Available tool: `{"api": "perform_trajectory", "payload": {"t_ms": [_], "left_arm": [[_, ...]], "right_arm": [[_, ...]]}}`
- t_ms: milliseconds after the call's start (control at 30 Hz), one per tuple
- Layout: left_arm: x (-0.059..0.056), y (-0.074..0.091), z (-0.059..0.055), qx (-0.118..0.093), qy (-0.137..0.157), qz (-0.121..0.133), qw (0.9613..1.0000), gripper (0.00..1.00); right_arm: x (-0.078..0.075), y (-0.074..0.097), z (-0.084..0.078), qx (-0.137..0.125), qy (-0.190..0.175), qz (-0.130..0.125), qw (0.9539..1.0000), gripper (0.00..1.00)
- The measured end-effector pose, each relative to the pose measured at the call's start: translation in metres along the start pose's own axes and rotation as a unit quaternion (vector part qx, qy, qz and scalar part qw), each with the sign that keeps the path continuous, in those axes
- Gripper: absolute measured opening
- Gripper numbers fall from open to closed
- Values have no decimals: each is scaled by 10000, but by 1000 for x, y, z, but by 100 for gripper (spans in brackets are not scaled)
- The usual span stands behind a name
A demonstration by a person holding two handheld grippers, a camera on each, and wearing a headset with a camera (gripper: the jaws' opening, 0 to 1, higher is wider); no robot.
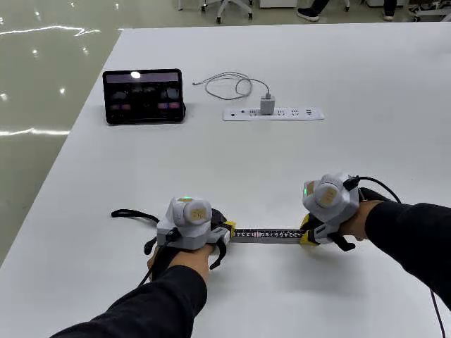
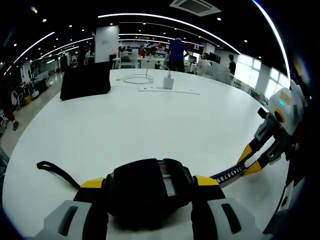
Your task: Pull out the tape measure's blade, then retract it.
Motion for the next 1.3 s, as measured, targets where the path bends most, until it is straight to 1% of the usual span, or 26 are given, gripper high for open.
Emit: {"api": "perform_trajectory", "payload": {"t_ms": [200,267,667,1300], "left_arm": [[0,0,0,12,7,-3,10000,64],[0,0,0,14,9,-10,10000,64],[0,-1,0,36,24,-17,10000,64],[0,0,1,54,45,-29,10000,64]], "right_arm": [[2,-2,3,14,8,-27,10000,11],[2,-2,4,8,-41,-50,10000,11],[4,-6,14,-23,-1,-20,10000,11],[6,-11,23,-185,-14,-14,9998,11]]}}
Point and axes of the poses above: the centre of the closed fingertips' face, and the gripper's own axes: y roughly backward along the fingers, x roughly to its left, z roughly out of its top, the point moved 9 cm from there along y, roughly backward along the fingers, and after that the axes turned 4 degrees about -z, right-handed, at the moved point
